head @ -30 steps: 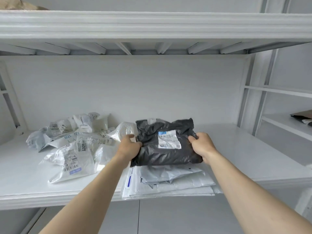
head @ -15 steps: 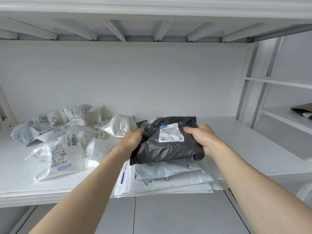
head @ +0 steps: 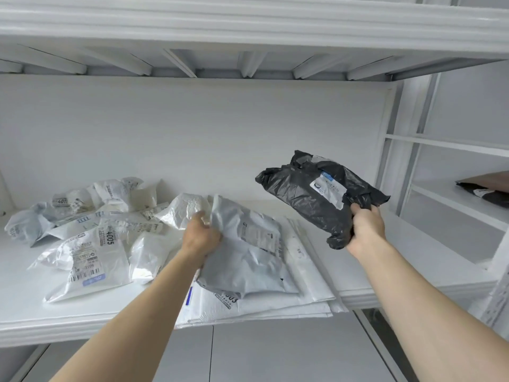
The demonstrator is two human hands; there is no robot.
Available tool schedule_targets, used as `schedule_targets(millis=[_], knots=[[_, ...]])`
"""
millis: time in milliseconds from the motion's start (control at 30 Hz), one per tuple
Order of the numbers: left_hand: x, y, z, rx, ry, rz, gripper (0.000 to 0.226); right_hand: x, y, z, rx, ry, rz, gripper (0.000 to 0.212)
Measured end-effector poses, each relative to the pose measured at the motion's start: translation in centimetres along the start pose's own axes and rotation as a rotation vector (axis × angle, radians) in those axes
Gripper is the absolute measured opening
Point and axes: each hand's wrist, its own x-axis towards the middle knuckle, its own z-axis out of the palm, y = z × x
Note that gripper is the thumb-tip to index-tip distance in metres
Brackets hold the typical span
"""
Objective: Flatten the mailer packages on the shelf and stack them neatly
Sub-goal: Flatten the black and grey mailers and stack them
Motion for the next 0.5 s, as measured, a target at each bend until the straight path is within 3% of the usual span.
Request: schedule_targets(millis=[100,200,300,400,500], knots=[[0.6,3.2,-3.3,-0.216,0.298,0.152,0.055,-0.3,-0.4,-1.0,-0.182,-0.107,0.02,0.026],[0.3,6.1,-6.0,-0.298,0.47,0.285,0.052,-0.8,0.6,-1.1,-0.306,-0.218,0.073,0.023],[0.2,7.8,-7.1,-0.436,0.53,0.318,0.053,-1.8,2.6,-0.1,-0.364,-0.296,0.108,0.019],[0.2,8.2,-7.1,-0.605,0.543,0.234,0.049,-2.6,4.3,0.6,-0.432,-0.365,0.137,0.016],[0.2,8.2,-6.7,-0.661,0.541,0.13,0.046,-2.4,5.6,0.6,-0.818,-0.425,0.009,0.014]])
